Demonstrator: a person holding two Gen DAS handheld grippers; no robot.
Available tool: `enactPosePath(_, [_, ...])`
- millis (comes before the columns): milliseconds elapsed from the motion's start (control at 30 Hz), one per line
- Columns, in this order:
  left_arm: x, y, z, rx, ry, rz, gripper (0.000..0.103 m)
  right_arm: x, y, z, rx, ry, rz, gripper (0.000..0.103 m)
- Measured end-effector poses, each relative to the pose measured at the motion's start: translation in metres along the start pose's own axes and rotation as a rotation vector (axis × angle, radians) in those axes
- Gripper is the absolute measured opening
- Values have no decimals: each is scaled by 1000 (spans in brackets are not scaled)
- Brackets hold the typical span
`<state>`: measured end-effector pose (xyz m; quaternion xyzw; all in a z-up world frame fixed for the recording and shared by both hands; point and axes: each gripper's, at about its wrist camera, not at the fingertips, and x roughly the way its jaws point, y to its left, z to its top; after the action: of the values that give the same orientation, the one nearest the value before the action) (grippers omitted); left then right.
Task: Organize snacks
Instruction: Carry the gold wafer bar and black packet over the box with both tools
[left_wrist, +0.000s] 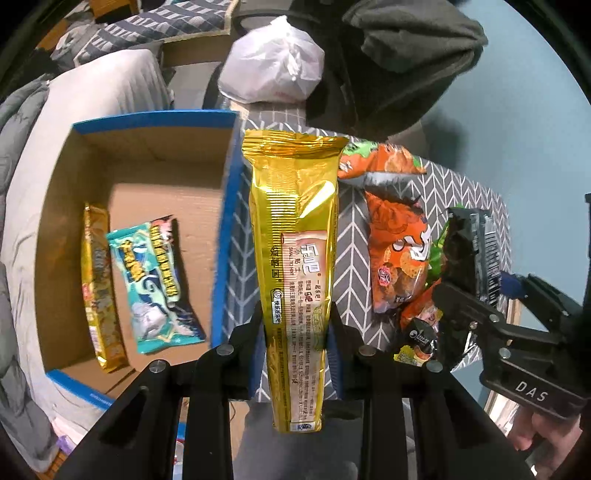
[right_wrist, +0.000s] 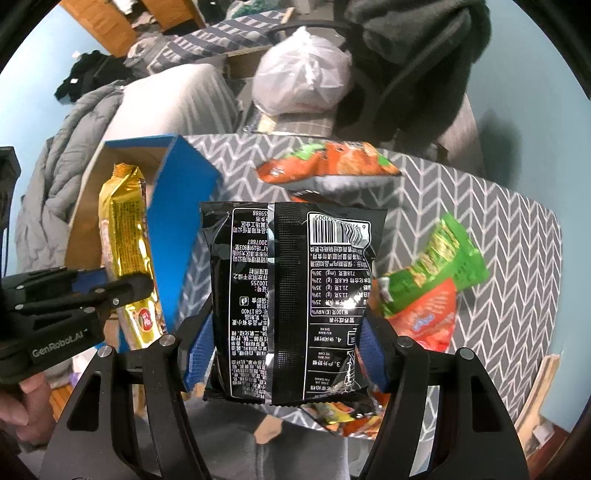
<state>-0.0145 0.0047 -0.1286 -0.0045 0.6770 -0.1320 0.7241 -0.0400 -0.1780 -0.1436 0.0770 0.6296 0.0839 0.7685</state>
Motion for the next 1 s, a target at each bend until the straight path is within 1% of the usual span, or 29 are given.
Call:
enactPosePath(100, [-11,13,-1,-32,-14,-4,29,1,14,5,-15,2,34,68])
enactPosePath(233, [-22,31,-4,-71,-32,-2,29,2,42,14,-64,-6,70,68])
enactPosePath(533, [-42,76,-12,-153,-64,18,29,16,103,30,-192,-1,114,68])
enactPosePath(733, [-49,117,-13,-215,-84,44,29,31,137,40,-247,19,143,68])
enactPosePath(1000, [-46,157,-7,-240,-78,86,29,58,179,52,-298,56,156,68])
